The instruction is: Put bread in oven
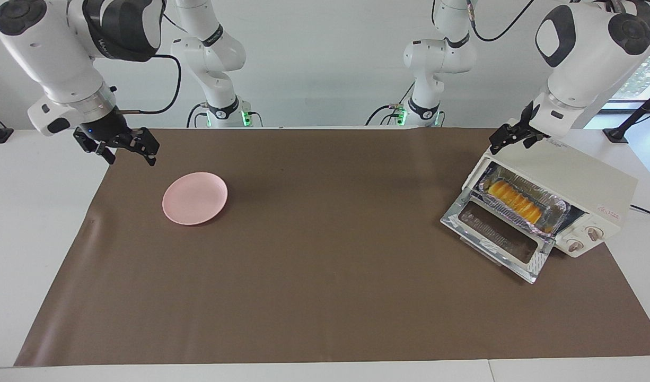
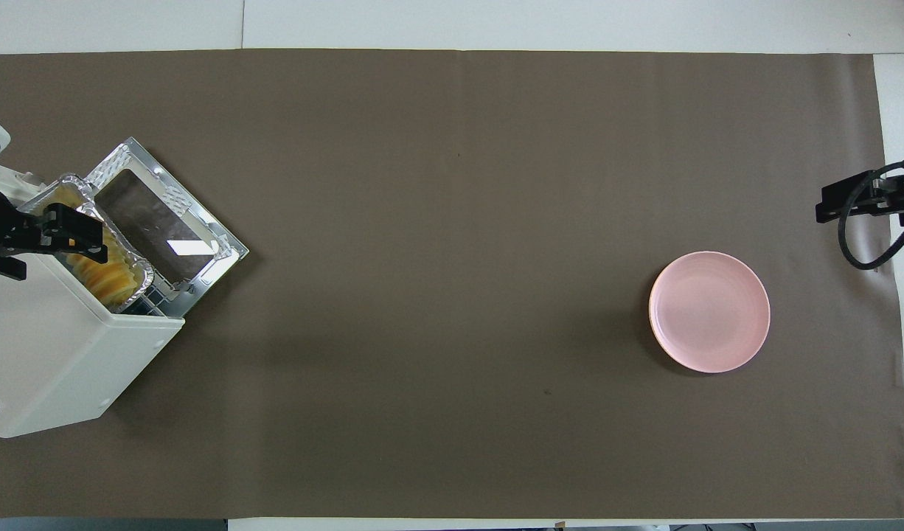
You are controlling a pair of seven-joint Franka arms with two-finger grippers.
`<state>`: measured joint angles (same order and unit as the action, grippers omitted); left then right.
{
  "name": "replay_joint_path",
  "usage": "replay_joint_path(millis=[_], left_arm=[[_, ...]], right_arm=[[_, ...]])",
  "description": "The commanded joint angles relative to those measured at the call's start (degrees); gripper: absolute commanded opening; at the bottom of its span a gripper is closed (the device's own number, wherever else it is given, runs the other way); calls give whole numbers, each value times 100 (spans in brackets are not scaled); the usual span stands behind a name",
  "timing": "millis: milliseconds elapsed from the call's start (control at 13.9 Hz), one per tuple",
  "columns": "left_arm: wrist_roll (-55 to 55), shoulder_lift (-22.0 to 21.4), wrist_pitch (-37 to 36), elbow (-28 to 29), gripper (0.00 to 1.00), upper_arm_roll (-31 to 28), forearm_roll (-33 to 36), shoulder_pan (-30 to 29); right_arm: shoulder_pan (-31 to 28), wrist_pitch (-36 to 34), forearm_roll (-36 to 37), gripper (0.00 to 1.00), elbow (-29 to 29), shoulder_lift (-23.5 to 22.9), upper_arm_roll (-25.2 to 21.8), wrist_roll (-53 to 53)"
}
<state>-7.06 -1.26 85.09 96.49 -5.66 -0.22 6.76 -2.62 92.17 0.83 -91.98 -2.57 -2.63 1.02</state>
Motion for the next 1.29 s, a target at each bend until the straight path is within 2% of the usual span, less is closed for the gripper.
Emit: replay_joint_path(millis=[0, 359, 503, 934, 1222], left_arm=[[353, -490, 269, 556, 100, 206, 22, -272], [617, -323, 429, 468, 100, 442, -13, -421], [636, -95, 482, 284, 100, 461, -171, -430], [697, -129, 561, 274, 100, 593, -110, -456], [829, -129, 377, 3, 100, 785, -110, -456]], right_arm=[[-46, -50, -22, 100, -100, 99, 17, 91], [-46, -50, -22, 100, -92, 99, 17, 100], [-46, -50, -22, 100, -100, 99, 17, 91], [-46, -50, -22, 100, -100, 99, 17, 100], [-46, -50, -22, 100, -100, 99, 17, 91]])
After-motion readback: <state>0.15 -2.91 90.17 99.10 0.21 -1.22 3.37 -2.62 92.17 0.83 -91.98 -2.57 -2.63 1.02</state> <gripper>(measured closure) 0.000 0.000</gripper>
